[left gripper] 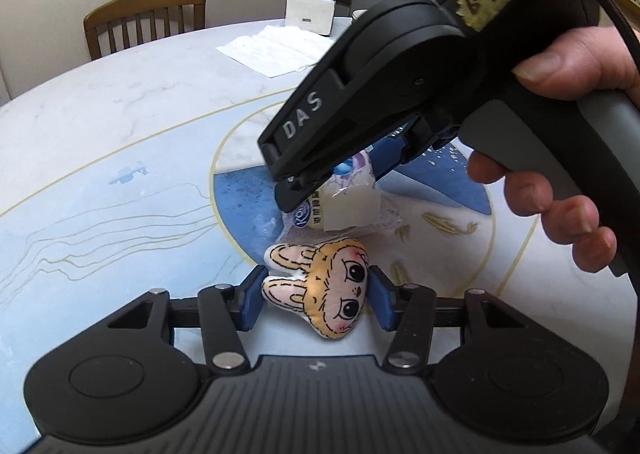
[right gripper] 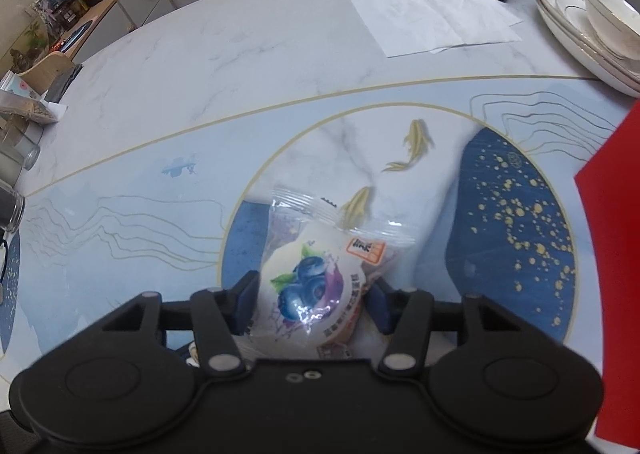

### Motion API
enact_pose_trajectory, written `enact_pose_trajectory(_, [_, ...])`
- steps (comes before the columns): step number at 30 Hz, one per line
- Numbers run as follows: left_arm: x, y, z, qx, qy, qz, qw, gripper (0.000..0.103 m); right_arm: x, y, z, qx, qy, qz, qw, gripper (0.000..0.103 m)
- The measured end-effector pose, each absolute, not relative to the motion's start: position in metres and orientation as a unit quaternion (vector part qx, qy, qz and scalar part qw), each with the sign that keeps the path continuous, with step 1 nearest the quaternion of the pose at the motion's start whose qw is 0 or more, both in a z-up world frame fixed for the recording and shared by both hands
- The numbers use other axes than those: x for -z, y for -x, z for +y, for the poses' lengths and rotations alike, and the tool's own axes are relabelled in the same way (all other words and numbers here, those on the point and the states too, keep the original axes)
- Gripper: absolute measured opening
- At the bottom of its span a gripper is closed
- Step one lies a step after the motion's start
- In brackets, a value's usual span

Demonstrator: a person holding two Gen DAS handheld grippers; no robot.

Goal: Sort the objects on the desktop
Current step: 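Grasp the blueberry bread bag with the right tool while the left tool grasps the plush doll, then carry the bread bag with the right tool while the left tool carries the doll into the box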

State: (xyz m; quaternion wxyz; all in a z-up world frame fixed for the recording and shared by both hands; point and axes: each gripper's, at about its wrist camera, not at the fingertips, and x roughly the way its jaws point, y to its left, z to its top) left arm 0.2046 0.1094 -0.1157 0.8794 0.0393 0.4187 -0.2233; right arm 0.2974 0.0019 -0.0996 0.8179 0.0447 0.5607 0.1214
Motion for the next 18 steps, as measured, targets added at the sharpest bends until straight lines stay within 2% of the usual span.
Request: enact_pose_trajectory(18, [0.074, -0.187, 0.105, 0.222, -0.007, 0.393, 0.892, 0.049, 0.061, -0.249, -0.058, -0.120, -0.057, 0.534, 0.835, 0.054])
